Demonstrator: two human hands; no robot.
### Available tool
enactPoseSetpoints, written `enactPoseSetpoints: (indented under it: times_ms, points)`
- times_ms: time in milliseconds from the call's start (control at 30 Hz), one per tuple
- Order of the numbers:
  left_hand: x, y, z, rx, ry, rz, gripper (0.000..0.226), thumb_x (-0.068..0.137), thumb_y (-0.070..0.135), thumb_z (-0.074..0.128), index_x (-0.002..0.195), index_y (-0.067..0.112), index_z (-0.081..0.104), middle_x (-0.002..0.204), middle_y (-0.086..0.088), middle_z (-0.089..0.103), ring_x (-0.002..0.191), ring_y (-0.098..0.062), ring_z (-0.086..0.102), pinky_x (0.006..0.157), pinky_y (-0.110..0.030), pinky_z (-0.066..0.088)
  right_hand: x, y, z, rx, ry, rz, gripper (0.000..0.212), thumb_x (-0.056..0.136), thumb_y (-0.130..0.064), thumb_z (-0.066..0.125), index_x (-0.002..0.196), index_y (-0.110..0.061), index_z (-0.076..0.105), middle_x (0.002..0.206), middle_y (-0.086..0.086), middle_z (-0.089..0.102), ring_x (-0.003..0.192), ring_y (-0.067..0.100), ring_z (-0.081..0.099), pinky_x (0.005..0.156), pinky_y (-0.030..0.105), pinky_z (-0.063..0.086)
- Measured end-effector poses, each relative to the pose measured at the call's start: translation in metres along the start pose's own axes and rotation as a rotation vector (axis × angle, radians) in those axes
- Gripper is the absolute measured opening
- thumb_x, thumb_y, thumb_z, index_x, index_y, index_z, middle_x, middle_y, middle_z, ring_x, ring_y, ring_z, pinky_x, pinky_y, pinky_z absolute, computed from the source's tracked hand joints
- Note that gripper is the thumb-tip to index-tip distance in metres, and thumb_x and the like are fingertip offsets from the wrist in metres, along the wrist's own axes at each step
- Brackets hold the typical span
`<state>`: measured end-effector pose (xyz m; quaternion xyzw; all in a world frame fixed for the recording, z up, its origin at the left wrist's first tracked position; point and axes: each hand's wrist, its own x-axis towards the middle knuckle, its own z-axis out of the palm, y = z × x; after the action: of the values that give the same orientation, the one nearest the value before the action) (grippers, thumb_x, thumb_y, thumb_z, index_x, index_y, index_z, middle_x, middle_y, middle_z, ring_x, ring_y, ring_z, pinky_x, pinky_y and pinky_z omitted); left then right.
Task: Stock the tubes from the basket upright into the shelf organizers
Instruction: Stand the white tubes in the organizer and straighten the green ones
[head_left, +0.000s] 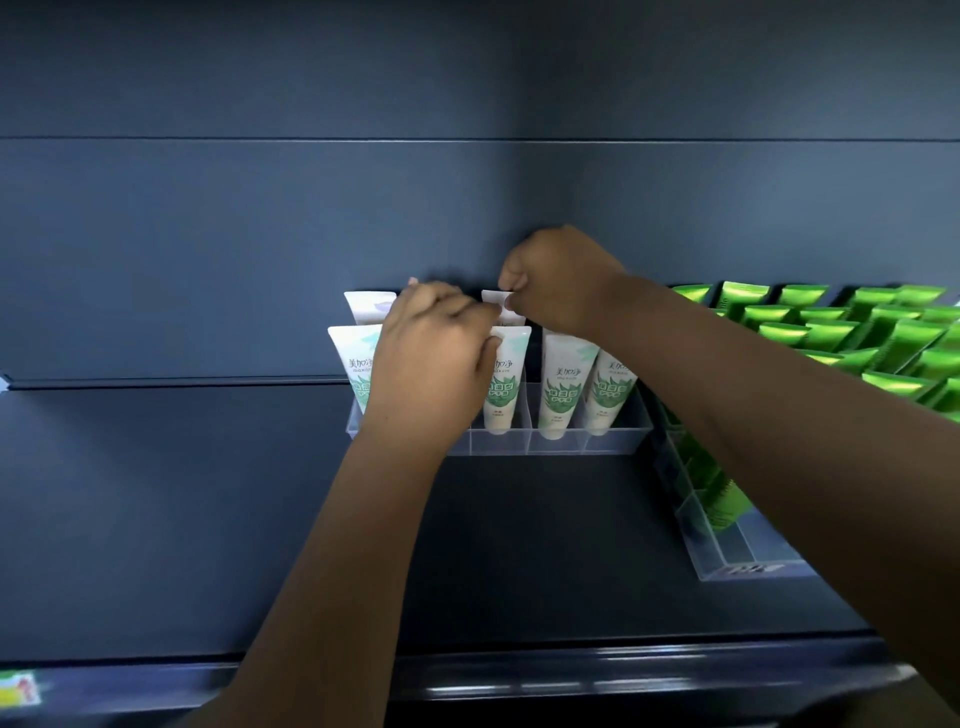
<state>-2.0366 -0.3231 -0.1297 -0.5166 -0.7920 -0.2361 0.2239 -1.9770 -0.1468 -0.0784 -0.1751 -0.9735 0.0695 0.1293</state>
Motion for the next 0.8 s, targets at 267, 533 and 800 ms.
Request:
enactPoseSetpoints:
  times_ms: [267, 533, 800]
  points:
    - [0.003, -0.007, 0.006, -0.074, 0.017, 0.022, 0.032, 0.078, 0.001, 0.056, 0.099, 0.013, 0.076, 0.079, -0.007, 0.067, 0.089, -0.036, 0.060, 0.113, -0.046, 0.035, 0.001, 0.003, 0.005, -0.029, 0.003, 0.001, 0.024, 0.081, -0.005, 0.069, 0.100, -0.016, 0.079, 0.101, 0.006, 0.076, 0.099, 0.025, 0.068, 0.089, 0.034, 0.055]
    - [0.004, -0.010, 0.007, -0.162, 0.029, 0.045, 0.041, 0.075, -0.005, 0.061, 0.105, 0.019, 0.077, 0.075, -0.003, 0.067, 0.085, -0.035, 0.057, 0.111, -0.052, 0.040, 0.000, 0.003, 0.009, 0.042, 0.049, 0.015, 0.022, 0.084, -0.005, 0.067, 0.100, -0.015, 0.079, 0.104, 0.006, 0.076, 0.102, 0.024, 0.067, 0.090, 0.033, 0.054]
    - [0.004, -0.017, 0.010, -0.119, 0.038, 0.025, 0.037, 0.078, -0.001, 0.059, 0.103, 0.018, 0.078, 0.080, -0.004, 0.070, 0.089, -0.035, 0.056, 0.111, -0.041, 0.036, 0.003, 0.004, 0.012, 0.131, 0.079, 0.050, 0.016, 0.082, -0.006, 0.069, 0.092, -0.014, 0.080, 0.096, 0.001, 0.077, 0.094, 0.018, 0.068, 0.081, 0.022, 0.048]
